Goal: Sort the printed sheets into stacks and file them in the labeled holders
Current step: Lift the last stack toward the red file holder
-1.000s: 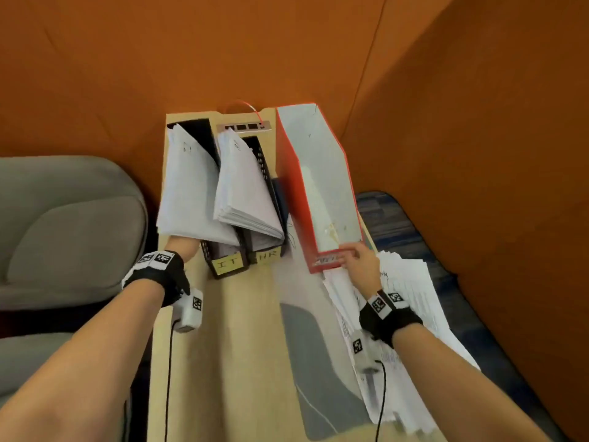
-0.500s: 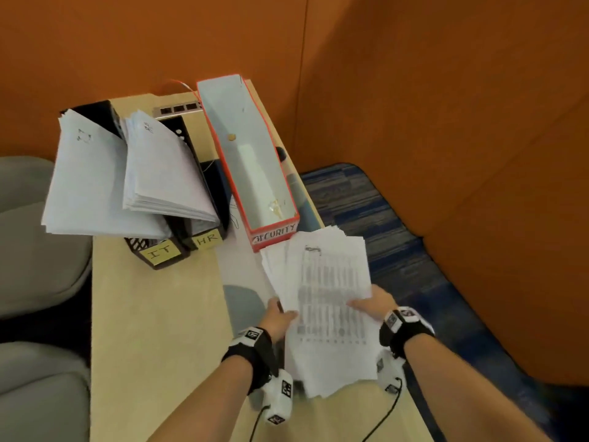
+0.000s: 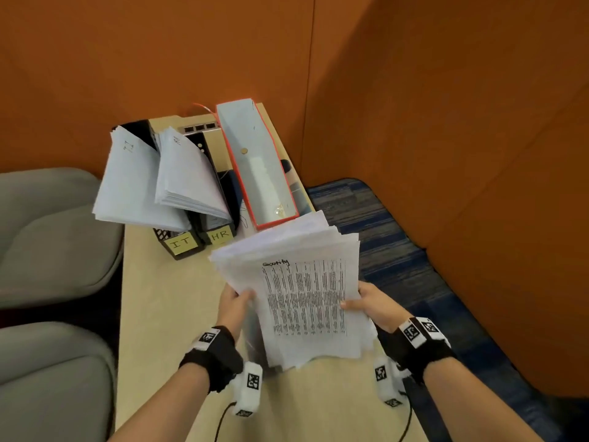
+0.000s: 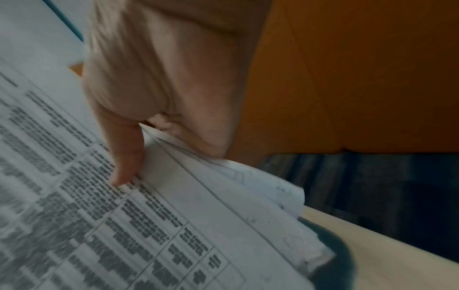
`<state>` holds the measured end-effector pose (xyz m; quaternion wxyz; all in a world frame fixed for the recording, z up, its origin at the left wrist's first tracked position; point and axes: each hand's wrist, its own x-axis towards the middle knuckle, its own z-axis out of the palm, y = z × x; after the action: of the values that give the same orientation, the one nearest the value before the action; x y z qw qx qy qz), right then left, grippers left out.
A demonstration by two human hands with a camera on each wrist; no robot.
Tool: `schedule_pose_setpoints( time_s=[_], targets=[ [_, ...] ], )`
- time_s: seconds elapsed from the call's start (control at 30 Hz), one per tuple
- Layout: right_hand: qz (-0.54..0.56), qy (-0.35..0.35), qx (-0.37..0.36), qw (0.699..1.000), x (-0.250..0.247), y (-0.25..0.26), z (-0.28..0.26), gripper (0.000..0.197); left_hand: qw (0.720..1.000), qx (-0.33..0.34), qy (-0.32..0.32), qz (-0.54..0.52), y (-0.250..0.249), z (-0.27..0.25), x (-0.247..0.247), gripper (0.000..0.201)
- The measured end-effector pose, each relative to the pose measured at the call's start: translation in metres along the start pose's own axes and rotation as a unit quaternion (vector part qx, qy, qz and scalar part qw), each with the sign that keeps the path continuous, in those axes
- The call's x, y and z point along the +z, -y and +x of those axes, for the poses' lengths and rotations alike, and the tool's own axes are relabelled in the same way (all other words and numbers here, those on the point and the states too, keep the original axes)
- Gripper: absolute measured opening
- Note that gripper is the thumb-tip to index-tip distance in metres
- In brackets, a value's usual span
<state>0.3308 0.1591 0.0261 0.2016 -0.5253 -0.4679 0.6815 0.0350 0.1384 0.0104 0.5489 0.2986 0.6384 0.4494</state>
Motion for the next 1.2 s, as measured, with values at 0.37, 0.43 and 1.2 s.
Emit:
schedule_pose_setpoints(
  time_s=[0.37, 0.43, 1.2],
  targets=[
    [0.007, -0.057, -0.169, 0.984, 0.089, 0.065, -0.029, 0.046, 0.97, 0.225, -0.089, 0.03, -0.069, -0.078, -0.021, 0.02],
    [0.039, -0.101, -0.166, 0.98, 0.106, 0.07, -0.027, 0.03, 0.97, 0.202, -0.134, 0.01, -0.074, -0.08, -0.017, 0.031],
    [0.051, -0.107, -0.183, 0.976, 0.095, 0.108, 0.011, 0.031, 0.997, 0.02, 0.057, 0.054, -0.05, -0.017, -0.059, 0.028]
  ],
)
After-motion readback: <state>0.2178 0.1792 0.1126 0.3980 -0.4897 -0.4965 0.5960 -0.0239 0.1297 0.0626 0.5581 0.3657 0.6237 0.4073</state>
